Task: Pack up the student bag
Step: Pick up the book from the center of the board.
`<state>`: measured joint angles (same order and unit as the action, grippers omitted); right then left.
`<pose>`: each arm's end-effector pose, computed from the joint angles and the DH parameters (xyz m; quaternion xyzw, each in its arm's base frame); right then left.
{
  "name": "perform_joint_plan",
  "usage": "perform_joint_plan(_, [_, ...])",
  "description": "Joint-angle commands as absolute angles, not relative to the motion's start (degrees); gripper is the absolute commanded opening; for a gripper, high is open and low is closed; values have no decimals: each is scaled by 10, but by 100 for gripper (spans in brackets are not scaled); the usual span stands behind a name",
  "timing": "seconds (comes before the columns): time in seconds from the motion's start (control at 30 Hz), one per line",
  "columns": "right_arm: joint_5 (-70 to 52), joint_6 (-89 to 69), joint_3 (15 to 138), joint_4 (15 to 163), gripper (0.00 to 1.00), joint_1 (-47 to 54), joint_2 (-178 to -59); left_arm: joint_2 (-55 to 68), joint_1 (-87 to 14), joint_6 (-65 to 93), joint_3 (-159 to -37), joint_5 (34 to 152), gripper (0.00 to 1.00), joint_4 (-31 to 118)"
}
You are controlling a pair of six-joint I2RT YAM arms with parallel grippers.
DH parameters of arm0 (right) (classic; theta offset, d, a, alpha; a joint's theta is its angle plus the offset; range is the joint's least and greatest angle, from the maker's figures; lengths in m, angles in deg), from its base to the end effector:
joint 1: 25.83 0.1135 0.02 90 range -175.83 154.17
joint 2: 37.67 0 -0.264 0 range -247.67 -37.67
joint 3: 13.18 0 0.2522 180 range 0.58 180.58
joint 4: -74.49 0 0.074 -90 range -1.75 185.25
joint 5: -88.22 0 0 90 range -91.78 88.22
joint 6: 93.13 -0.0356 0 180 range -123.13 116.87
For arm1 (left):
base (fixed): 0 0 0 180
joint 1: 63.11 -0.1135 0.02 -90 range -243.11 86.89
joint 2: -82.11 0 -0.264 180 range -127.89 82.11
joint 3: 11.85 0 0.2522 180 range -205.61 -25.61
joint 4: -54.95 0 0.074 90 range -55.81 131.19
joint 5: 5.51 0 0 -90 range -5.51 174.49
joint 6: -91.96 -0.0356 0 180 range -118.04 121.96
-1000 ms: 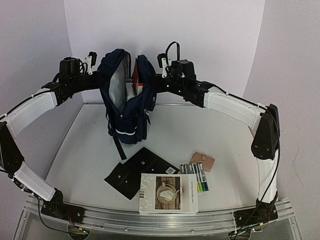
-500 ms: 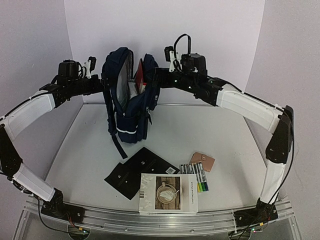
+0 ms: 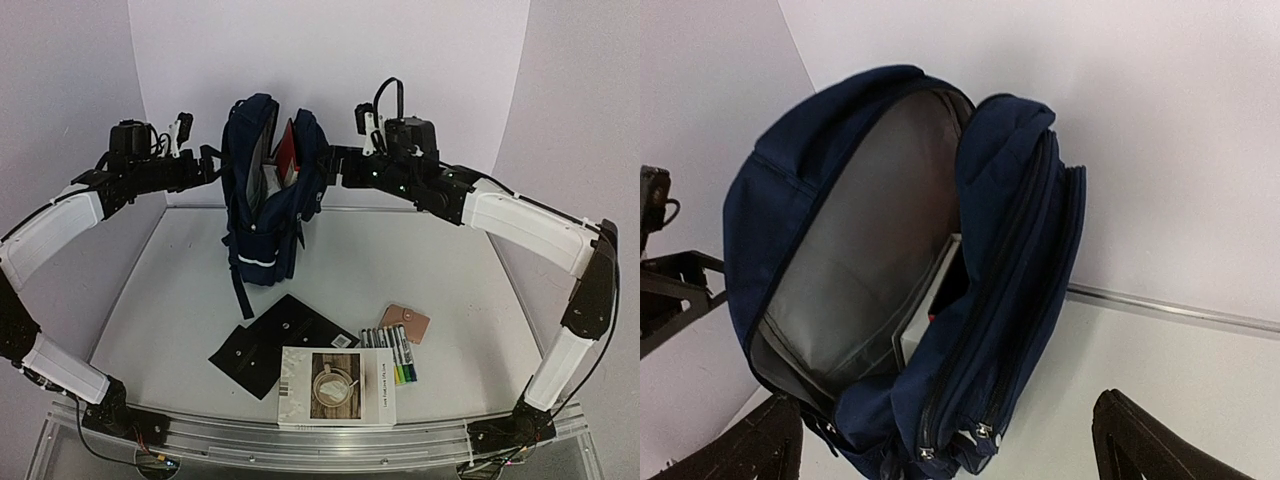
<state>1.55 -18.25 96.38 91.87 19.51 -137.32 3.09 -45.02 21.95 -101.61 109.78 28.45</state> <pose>0.2976 0.2982 0.4029 -0.1774 0.7304 0.3131 0.5806 0.2992 -0.1137 0.3908 0.1192 0.7801 -0.3571 0.4997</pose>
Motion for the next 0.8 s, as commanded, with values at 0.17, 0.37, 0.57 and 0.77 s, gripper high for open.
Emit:
perform_joint_plan(0.17, [-39, -198, 899, 915, 98, 196, -1304, 81, -450, 226, -989, 1150, 100, 317])
perform_joint_plan(0.37, [-99, -228, 793, 932, 98, 197, -1239, 151, -450, 250, -913, 1115, 100, 286])
perform_joint_plan(0.57, [-141, -267, 659, 999, 97, 196, -1168, 222, -440, 358, -755, 1120, 97, 318])
perform_joint_plan(0.77, [-208, -347, 489, 1022, 96, 197, -1080, 216, -317, 427, -641, 1068, 94, 347])
